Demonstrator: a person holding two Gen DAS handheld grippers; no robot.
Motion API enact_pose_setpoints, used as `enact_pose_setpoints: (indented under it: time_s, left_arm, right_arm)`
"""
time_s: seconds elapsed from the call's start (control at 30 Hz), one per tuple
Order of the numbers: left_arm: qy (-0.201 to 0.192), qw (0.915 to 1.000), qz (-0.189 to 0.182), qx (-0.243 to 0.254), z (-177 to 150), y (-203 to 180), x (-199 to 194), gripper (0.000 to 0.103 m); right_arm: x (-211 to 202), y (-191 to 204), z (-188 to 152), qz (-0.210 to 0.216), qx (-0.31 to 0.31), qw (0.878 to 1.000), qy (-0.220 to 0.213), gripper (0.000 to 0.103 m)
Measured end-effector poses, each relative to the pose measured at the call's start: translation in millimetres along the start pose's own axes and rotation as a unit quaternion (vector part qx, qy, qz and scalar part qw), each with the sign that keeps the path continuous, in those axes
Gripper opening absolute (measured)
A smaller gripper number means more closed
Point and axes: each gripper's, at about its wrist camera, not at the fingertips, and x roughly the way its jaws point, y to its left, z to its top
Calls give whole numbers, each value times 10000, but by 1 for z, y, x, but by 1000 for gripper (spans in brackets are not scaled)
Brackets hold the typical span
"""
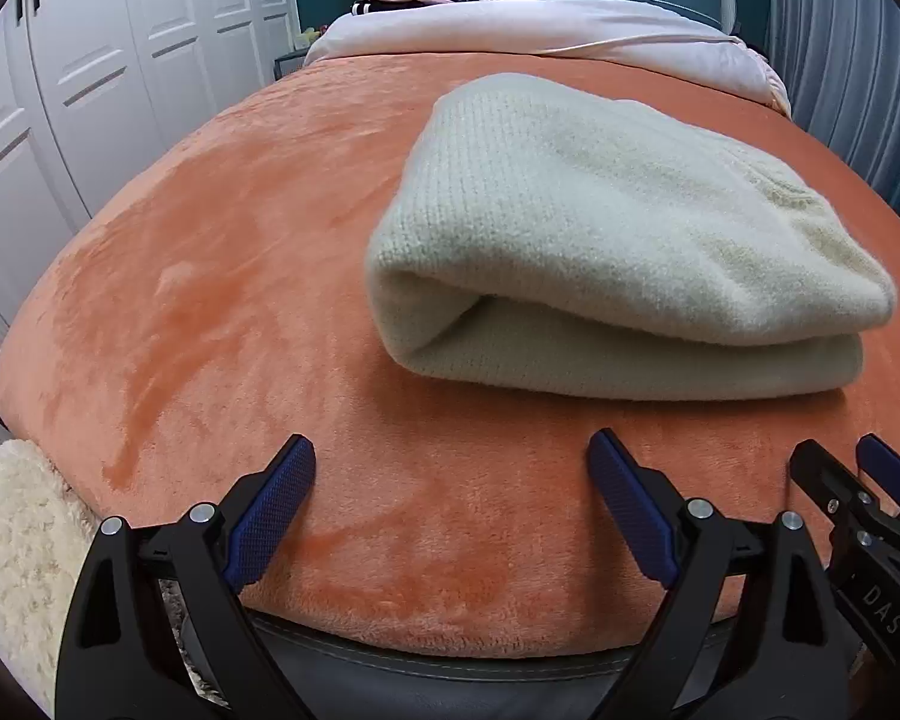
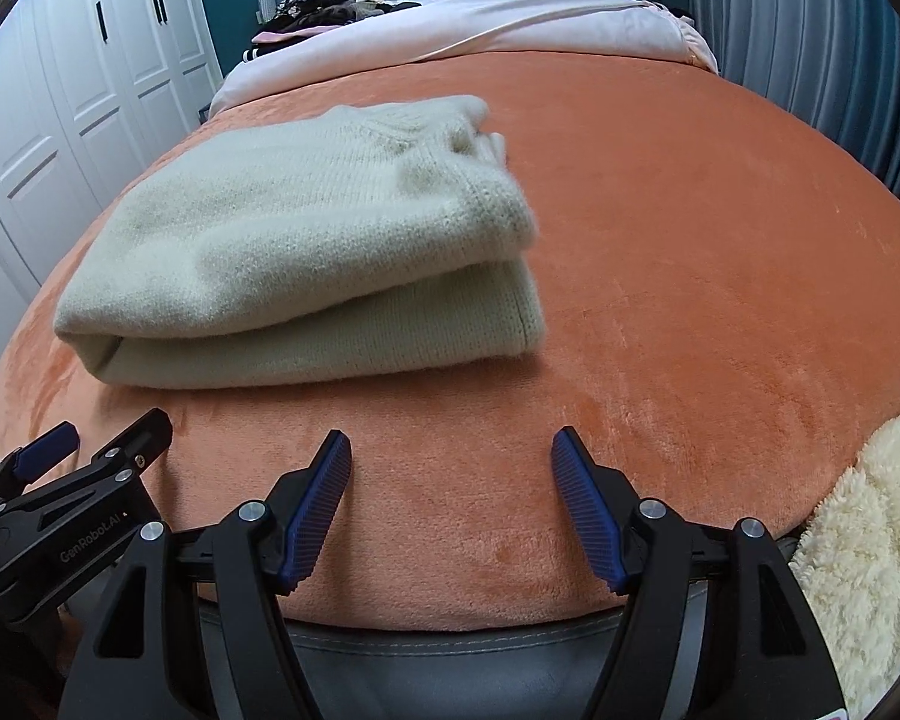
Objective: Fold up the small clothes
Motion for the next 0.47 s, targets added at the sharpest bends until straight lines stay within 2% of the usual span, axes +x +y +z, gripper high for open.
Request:
enact_pose_setpoints:
  time_s: [0.2,0.47]
  left_arm:
    - [-43,9999,85,41,-2,-4,0,90]
    - [-60,9999,3,132,-2,-8,-2,90]
  right_arm:
    - [1,2,-2,-35,-17,10000,10,68]
    - [1,5,-3,-48,-11,10000,12,69]
